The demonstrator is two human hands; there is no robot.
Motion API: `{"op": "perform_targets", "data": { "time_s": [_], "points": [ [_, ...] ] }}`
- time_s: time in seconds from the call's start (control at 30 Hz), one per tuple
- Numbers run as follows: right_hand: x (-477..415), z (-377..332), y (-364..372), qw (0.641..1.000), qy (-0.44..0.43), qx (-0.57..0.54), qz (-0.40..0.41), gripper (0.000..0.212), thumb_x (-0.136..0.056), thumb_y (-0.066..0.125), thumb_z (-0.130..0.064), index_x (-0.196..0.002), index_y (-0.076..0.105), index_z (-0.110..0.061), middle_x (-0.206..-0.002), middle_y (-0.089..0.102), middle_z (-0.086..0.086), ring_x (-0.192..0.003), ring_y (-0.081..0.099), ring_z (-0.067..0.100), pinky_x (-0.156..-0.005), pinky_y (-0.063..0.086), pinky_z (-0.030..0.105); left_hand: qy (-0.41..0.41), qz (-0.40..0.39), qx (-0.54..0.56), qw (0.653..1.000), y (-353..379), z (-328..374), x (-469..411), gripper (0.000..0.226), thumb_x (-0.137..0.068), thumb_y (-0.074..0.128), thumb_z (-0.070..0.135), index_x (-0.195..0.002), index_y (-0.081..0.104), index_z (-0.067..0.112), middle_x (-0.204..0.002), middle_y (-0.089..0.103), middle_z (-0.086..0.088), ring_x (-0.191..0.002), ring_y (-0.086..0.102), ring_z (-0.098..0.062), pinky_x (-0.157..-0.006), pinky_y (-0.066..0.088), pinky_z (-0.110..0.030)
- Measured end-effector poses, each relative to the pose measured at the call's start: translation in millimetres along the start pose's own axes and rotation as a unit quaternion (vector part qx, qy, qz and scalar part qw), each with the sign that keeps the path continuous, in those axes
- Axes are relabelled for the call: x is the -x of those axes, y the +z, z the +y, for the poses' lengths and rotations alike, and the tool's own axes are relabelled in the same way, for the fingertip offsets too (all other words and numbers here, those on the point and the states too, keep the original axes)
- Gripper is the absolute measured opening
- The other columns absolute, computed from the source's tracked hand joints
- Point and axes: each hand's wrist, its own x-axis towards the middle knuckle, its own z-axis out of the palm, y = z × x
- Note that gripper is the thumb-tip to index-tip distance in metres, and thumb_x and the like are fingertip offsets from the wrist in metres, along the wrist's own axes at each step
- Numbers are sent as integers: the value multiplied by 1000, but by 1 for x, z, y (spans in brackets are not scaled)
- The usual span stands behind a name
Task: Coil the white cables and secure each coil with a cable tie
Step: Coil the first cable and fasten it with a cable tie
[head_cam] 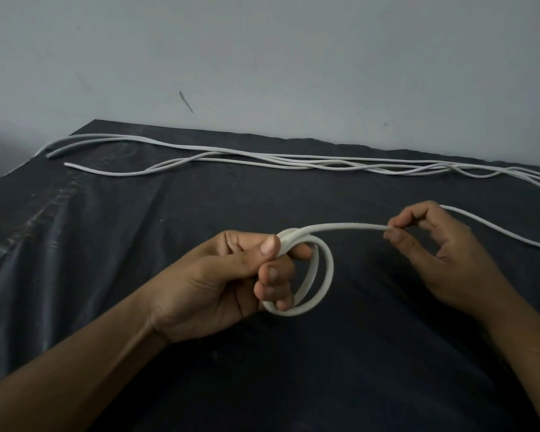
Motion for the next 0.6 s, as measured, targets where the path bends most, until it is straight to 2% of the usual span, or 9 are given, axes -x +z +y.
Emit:
{"op": "perform_targets", "data": {
  "time_s": [0.13,0.2,0.3,0.4,0.5,0.6],
  "points": [
    [0,10,-5,999,-10,32,-1,14,-87,51,-52,-96,55,-43,-98,69,-16,-111,59,22,-104,41,53,-20,1,-49,999,1,5,1,25,-100,48,13,-112,57,-7,-72,59,5,-63,54,-5,-76,48,-30],
    [2,9,0,998,-28,45,-20,8,-92,49,-42,-97,55,-40,-92,68,-10,-101,60,23,-96,45,42,-22,11,-60,998,3,7,2,23,-100,46,11,-111,56,-7,-70,54,5,-62,50,-5,-77,46,-32],
    [4,0,8,996,-78,50,-20,10,-96,46,-33,-95,56,-35,-80,66,0,-77,60,17,-69,44,23,6,50,-17,999,2,11,1,26,-99,39,11,-108,58,-5,-67,45,5,-58,44,-5,-77,48,-33],
    [7,-12,13,988,-132,75,-31,12,-101,51,-24,-98,63,-25,-84,65,-5,-79,60,8,-70,43,12,37,91,10,995,-2,18,1,24,-98,40,13,-104,58,-2,-66,41,4,-56,41,-6,-77,50,-32],
    [14,-25,21,972,-183,118,-84,16,-96,54,-23,-100,68,-19,-89,62,-9,-79,60,5,-76,49,24,48,123,10,991,-5,19,0,22,-98,40,14,-102,57,0,-67,41,3,-57,42,-8,-79,51,-32],
    [24,-44,31,955,-235,131,-129,21,-93,59,-19,-109,72,-15,-97,61,-6,-81,63,12,-75,54,33,66,163,26,984,-6,14,-4,19,-96,40,13,-101,55,1,-66,42,3,-57,44,-8,-81,52,-32]
  ]
}}
